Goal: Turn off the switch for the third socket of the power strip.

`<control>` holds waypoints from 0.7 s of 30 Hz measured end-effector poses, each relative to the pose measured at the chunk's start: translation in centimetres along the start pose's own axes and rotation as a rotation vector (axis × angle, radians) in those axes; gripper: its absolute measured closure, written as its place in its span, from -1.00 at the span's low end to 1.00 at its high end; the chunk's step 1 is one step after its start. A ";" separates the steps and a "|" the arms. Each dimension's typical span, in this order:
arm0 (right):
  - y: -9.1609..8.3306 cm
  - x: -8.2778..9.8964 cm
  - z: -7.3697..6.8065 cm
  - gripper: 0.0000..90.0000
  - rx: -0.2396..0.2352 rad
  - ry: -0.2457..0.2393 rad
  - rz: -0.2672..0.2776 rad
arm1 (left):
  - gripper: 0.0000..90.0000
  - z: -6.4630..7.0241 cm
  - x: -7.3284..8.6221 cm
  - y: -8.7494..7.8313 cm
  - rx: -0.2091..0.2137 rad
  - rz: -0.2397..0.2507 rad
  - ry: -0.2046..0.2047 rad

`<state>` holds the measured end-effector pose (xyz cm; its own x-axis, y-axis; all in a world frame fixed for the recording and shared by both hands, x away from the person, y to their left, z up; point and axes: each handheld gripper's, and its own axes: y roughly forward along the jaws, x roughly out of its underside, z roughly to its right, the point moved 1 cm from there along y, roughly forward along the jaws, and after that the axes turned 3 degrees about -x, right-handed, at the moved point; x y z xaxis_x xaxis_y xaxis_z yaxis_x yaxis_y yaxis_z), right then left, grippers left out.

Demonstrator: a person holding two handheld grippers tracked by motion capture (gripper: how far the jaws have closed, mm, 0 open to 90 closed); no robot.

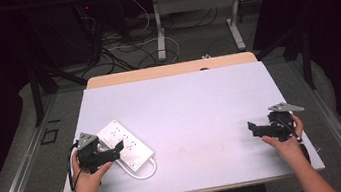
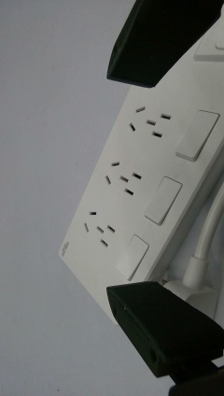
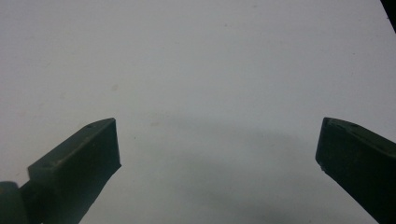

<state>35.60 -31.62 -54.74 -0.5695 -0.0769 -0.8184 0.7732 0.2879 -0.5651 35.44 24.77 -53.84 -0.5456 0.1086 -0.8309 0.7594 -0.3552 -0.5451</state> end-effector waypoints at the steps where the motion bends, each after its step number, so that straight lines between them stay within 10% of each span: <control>1: -0.1 0.0 -0.1 -1.00 0.001 0.001 0.006 | -0.99 0.0 0.0 0.0 -0.001 -0.002 0.003; 21: -1.2 -0.1 -2.4 -1.00 -0.052 -0.046 0.036 | -0.97 0.0 -0.6 -0.6 0.014 -0.007 -0.003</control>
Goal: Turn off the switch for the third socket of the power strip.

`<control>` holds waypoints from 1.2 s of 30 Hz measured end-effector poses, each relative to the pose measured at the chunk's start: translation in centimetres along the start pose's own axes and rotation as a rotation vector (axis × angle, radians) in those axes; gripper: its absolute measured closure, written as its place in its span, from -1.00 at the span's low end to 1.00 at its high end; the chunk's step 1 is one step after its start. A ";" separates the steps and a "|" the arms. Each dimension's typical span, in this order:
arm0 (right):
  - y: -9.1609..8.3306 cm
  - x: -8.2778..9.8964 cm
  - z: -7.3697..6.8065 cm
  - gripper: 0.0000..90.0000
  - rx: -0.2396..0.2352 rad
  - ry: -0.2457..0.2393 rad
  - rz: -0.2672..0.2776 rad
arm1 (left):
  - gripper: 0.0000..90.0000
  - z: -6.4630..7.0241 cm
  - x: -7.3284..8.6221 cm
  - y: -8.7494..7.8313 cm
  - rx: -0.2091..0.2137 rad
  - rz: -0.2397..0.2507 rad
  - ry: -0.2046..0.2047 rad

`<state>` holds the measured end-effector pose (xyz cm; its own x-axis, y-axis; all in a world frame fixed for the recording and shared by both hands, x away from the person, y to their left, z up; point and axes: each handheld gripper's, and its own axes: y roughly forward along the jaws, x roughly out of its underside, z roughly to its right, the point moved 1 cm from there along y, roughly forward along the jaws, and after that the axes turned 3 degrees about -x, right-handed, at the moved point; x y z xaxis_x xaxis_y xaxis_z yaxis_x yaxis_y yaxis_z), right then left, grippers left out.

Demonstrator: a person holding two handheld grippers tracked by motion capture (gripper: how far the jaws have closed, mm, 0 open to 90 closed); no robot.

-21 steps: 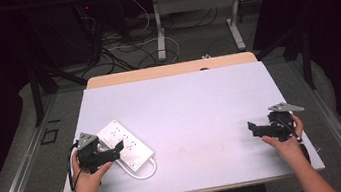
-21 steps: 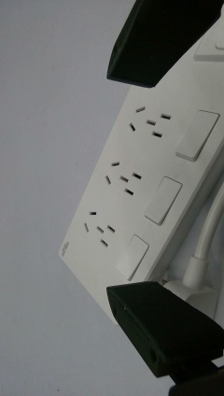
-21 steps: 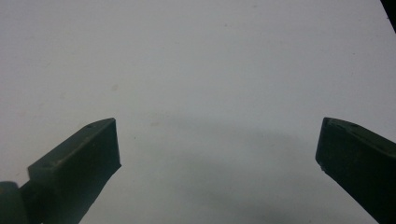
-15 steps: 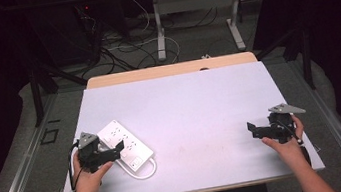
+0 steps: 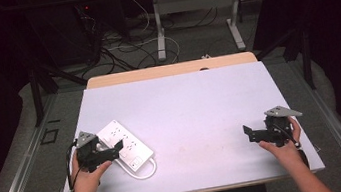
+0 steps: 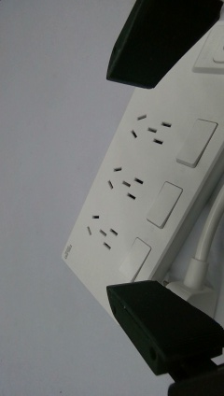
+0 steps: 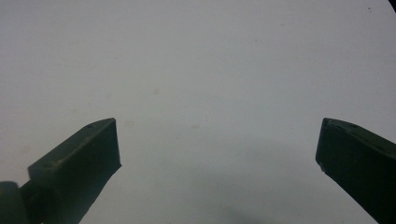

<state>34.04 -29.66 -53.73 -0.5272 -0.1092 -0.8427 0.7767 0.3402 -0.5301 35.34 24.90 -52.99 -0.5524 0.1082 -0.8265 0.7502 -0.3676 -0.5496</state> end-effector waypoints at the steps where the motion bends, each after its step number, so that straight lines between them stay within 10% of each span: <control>1: 0.1 0.0 0.0 -1.00 -0.001 0.001 -0.001 | -0.96 0.0 -0.1 -0.1 0.003 -0.005 0.000; 36: 0.1 0.3 -0.1 -1.00 -0.004 -0.004 -0.017 | -0.29 0.7 -2.4 -0.2 0.000 -0.109 0.002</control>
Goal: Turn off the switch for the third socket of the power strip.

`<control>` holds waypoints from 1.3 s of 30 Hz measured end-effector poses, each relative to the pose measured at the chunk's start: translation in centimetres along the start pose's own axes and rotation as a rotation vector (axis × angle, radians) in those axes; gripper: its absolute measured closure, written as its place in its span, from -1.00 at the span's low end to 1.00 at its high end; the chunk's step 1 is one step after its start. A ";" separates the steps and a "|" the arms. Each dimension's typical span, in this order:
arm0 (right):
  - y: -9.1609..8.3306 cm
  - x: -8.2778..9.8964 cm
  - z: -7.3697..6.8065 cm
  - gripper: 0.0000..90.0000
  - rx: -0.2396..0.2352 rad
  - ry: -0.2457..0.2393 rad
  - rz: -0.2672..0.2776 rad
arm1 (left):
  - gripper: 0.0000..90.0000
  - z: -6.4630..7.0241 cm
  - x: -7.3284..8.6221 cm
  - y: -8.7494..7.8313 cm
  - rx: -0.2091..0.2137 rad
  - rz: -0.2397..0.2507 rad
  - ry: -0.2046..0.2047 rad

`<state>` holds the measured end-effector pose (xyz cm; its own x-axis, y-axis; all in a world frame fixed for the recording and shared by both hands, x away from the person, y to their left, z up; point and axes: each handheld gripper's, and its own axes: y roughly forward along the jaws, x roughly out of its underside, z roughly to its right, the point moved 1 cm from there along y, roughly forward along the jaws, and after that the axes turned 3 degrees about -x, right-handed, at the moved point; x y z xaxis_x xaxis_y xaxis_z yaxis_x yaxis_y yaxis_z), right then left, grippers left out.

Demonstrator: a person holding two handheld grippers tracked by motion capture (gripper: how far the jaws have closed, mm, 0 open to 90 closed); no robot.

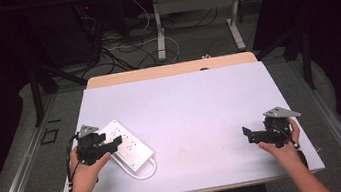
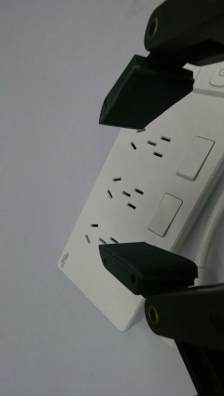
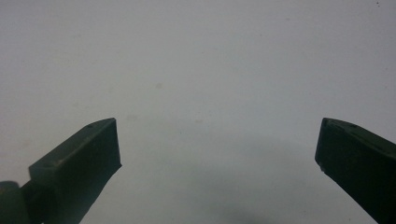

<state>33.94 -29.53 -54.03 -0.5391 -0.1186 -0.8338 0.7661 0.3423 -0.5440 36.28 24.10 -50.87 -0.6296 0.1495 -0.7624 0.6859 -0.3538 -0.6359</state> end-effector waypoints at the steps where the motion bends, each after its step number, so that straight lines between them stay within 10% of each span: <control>1: 0.0 0.0 0.0 -1.00 0.004 0.003 0.003 | -0.27 0.0 -0.2 -0.1 0.005 -0.005 -0.021; 39: 0.4 0.2 0.0 -1.00 -0.010 0.015 -0.007 | -0.05 -2.3 -4.0 -0.5 0.019 -0.089 -0.181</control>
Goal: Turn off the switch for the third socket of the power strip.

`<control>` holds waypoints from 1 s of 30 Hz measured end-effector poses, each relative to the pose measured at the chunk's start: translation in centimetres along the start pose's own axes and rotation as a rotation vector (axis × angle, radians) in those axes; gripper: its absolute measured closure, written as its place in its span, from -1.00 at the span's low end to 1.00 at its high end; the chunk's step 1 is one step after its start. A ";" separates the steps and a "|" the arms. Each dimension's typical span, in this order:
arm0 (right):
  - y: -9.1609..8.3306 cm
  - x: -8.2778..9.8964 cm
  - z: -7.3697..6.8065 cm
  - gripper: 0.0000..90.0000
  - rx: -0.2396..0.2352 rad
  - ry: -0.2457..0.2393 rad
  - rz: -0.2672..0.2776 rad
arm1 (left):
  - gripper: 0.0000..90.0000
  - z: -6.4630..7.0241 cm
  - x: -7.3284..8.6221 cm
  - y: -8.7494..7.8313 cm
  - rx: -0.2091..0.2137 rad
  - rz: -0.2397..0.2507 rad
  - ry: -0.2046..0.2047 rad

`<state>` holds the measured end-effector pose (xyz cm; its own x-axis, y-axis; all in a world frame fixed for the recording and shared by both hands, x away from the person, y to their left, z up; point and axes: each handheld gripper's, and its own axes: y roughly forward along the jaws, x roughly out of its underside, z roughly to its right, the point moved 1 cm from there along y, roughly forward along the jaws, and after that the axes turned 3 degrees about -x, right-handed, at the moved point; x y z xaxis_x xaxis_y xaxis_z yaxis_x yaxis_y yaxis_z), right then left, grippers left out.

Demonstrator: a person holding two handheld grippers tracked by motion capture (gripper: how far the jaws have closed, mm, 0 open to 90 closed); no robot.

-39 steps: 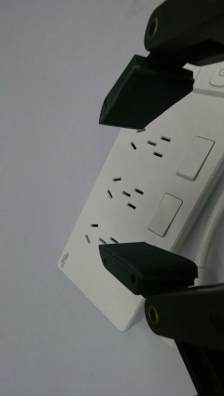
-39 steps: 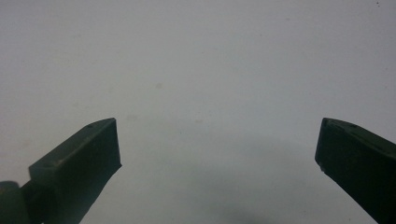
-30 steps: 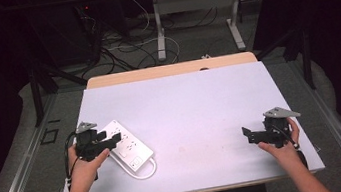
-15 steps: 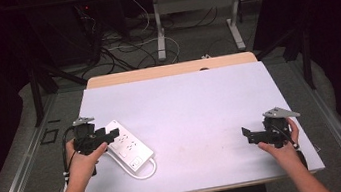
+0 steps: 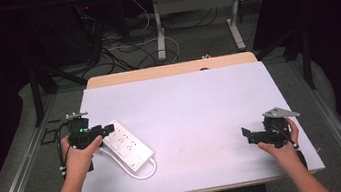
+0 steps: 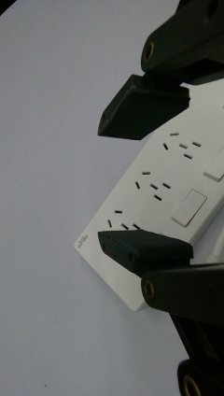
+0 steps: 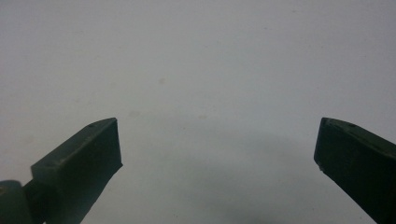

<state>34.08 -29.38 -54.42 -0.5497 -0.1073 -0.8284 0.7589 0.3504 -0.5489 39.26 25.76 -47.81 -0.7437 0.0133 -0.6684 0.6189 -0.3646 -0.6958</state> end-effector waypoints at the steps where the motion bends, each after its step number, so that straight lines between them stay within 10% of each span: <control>1: 0.0 0.0 0.0 -1.00 -0.001 0.001 -0.001 | -0.05 0.0 0.0 0.1 -0.006 0.001 -0.007; 30: 0.1 0.1 0.2 -0.96 0.000 -0.007 -0.005 | 0.43 -2.3 -0.8 1.9 -0.049 -0.136 -0.103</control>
<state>34.17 -29.50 -54.56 -0.5508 -0.1154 -0.8266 0.7562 0.3502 -0.5527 41.58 27.25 -49.19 -0.8416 -0.0370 -0.5388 0.5207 -0.3202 -0.7914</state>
